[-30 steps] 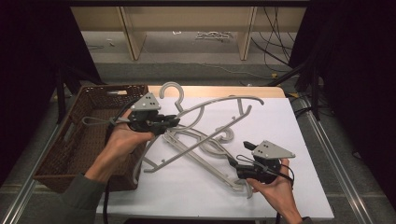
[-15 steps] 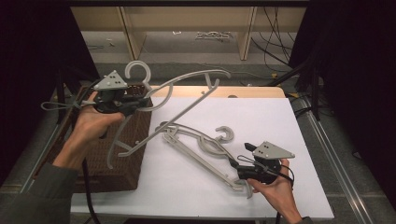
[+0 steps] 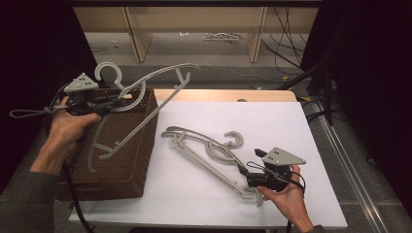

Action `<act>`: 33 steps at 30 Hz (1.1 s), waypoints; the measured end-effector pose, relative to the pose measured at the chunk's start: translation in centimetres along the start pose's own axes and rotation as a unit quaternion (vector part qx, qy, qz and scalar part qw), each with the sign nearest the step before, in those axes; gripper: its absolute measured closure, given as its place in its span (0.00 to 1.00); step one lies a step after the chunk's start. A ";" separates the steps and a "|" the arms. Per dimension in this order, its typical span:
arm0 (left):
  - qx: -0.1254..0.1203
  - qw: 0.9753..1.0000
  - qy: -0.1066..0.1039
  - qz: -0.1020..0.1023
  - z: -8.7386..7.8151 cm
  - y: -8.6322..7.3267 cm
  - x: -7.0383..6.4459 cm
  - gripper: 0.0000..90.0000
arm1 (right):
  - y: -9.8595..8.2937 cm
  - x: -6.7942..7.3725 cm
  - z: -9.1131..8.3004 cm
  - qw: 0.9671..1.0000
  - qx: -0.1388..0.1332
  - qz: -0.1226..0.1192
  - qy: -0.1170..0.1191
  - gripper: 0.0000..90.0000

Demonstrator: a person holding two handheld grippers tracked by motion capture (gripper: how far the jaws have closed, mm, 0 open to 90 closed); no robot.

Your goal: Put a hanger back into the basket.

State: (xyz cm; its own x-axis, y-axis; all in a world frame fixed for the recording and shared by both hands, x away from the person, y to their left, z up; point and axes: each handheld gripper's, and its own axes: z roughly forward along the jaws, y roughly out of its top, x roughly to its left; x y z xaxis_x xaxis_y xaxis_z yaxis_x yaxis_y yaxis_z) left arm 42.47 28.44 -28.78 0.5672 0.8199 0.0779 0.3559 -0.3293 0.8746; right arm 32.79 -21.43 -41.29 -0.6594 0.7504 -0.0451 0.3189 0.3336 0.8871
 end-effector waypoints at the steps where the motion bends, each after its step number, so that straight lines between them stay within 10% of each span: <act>1: 0.002 1.000 0.011 -0.006 -0.2 -0.7 0.7 0.91 | -0.1 0.0 0.1 1.000 -0.003 0.000 -0.003 0.26; 17: 0.014 0.997 0.073 -0.034 -1.6 -5.4 5.8 0.91 | -0.2 0.1 0.3 1.000 0.001 0.000 0.000 0.25; 33: 0.050 0.993 0.099 -0.042 -2.4 -9.7 7.7 0.91 | -0.3 0.0 0.4 1.000 0.004 0.002 0.003 0.25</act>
State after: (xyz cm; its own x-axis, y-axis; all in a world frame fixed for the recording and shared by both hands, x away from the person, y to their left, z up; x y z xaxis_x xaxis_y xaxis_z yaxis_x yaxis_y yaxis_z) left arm 41.62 39.09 -35.53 0.3779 0.9195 0.1077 0.4731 -0.2918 0.8312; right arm 32.97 -21.28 -41.80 -0.6613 0.7491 -0.0387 0.3280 0.3352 0.8832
